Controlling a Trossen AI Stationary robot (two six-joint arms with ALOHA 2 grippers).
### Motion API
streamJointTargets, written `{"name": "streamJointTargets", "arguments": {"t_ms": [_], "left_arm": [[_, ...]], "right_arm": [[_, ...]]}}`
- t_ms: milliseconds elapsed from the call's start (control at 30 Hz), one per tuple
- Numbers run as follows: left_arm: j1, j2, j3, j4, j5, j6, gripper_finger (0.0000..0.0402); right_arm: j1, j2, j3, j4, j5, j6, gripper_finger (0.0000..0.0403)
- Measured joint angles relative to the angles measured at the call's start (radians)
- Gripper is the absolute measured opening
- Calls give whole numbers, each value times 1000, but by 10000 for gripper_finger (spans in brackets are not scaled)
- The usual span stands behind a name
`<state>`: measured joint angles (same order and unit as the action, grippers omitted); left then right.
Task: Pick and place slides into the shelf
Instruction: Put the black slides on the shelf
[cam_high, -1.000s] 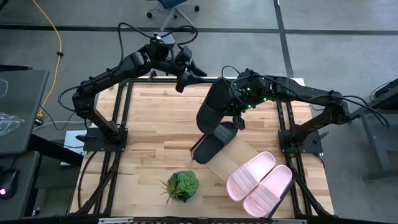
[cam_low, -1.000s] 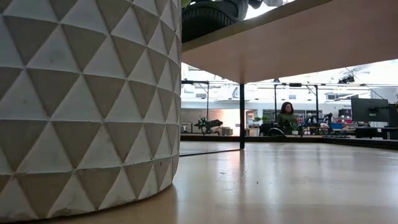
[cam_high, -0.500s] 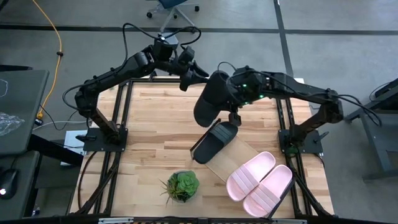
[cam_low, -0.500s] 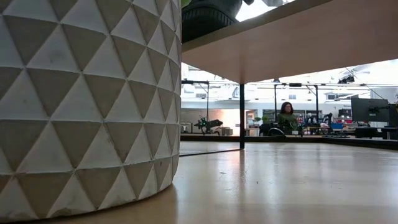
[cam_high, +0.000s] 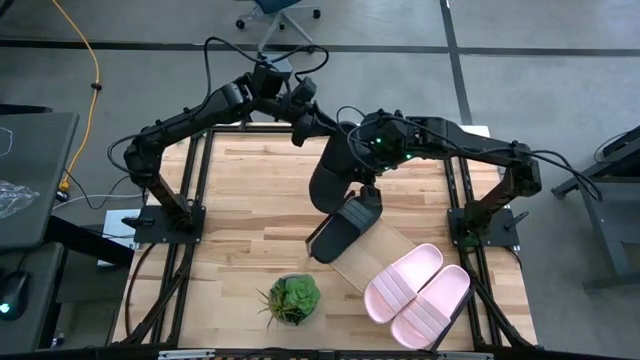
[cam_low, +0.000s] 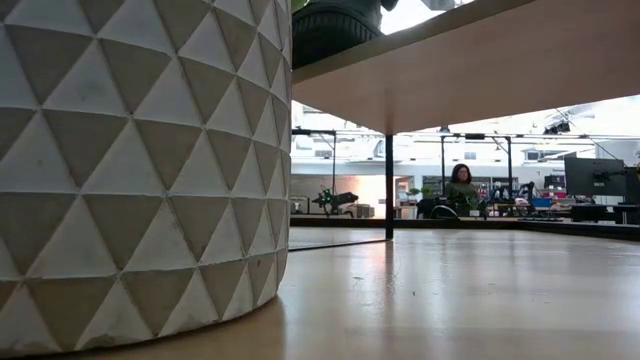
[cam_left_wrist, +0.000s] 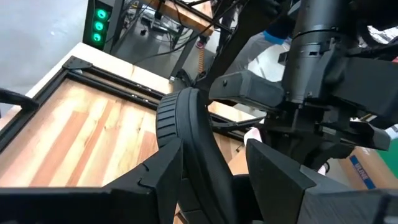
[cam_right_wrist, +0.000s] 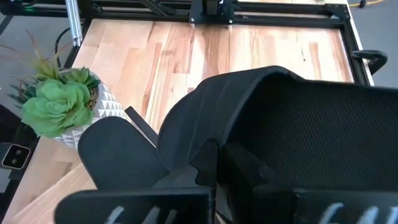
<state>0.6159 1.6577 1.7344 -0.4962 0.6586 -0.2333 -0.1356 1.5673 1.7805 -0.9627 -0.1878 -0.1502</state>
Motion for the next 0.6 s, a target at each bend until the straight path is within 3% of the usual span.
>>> {"name": "streamJointTargets", "arguments": {"t_ms": [600], "left_arm": [[13,-2,0,-31,-22,16,166]], "right_arm": [[7,-2,0,-13,24,14,0]]}}
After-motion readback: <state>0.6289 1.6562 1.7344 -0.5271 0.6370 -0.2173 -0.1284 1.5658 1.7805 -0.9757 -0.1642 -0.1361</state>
